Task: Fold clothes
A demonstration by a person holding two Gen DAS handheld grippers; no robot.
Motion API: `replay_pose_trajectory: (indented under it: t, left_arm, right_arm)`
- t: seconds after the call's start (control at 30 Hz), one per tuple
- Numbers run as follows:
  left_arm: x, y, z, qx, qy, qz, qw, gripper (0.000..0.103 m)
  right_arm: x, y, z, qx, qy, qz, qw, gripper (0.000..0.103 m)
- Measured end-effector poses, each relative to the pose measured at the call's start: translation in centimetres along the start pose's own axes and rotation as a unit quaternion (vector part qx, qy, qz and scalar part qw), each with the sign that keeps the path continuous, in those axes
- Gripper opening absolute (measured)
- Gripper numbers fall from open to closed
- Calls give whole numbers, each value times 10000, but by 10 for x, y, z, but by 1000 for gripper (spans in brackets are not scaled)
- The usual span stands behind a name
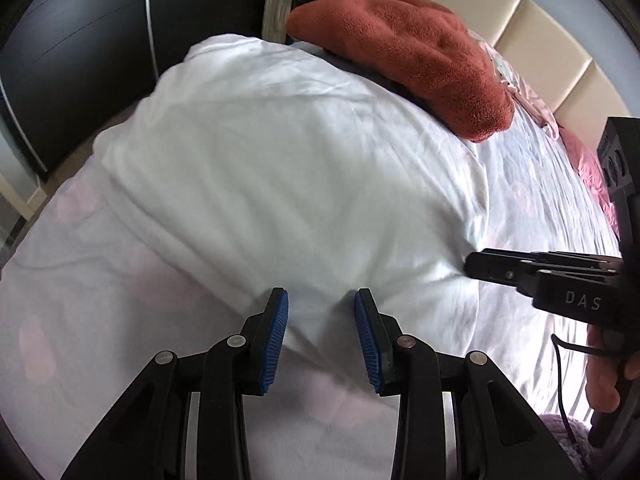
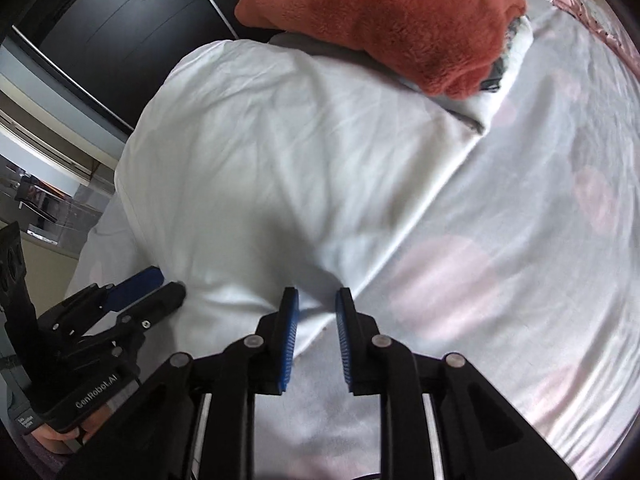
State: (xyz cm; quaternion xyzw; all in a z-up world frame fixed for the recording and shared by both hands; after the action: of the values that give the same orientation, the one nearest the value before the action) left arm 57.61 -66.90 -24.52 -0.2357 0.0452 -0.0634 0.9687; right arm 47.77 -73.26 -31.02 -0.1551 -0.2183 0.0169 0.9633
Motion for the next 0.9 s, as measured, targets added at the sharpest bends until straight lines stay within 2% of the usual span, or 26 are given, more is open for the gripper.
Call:
replay_pose_trajectory:
  t: [0.1, 0.2, 0.3, 0.37, 0.43, 0.6, 0.7, 0.8, 0.9]
  left_arm:
    - [6, -1, 26, -182, -270, 28, 9995, 37]
    - [7, -11, 55, -555, -555, -79, 9969, 37]
    - [4, -18, 89, -794, -733, -82, 9941, 38]
    - [5, -20, 111, -854, -823, 13, 9929, 50]
    - [4, -23, 128, -964, -857, 116, 9916, 54]
    - [-1, -17, 171, -1224, -1180, 76, 9854, 54]
    - [-5, -8, 195, -1339, -1368, 11, 9815, 70]
    - [-13, 1, 213, -1483, -1458, -100, 9781, 73]
    - [-18, 9, 225, -1509, -1394, -147, 9786, 74]
  right_arm:
    - [9, 5, 25, -105, 129, 28, 9999, 19]
    - [23, 7, 64, -362, 180, 67, 9992, 19]
    - [43, 9, 108, -725, 199, 134, 9971, 34]
    - [58, 6, 125, -943, 146, 156, 9953, 44]
    - [69, 10, 146, -1071, 106, 189, 9940, 46]
    - [86, 32, 193, -1414, 138, 214, 9896, 46]
    - [94, 47, 206, -1560, 149, 245, 9873, 47]
    - [98, 62, 215, -1686, 137, 208, 9854, 47]
    - [101, 75, 219, -1765, 138, 200, 9840, 47]
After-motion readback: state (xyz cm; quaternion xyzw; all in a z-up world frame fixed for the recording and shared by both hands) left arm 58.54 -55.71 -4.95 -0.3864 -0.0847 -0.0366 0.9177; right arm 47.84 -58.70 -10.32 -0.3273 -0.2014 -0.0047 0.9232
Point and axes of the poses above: each gripper's, at about its wrist camera, not at the fingertips, and z roughly against the way its jaws point, x to its left, y to its underside, the point moved 9 cm from there along -z, roughly the way its jaws point, and after that the axes turned 9 degrees about -y, right-handed, at the moved point
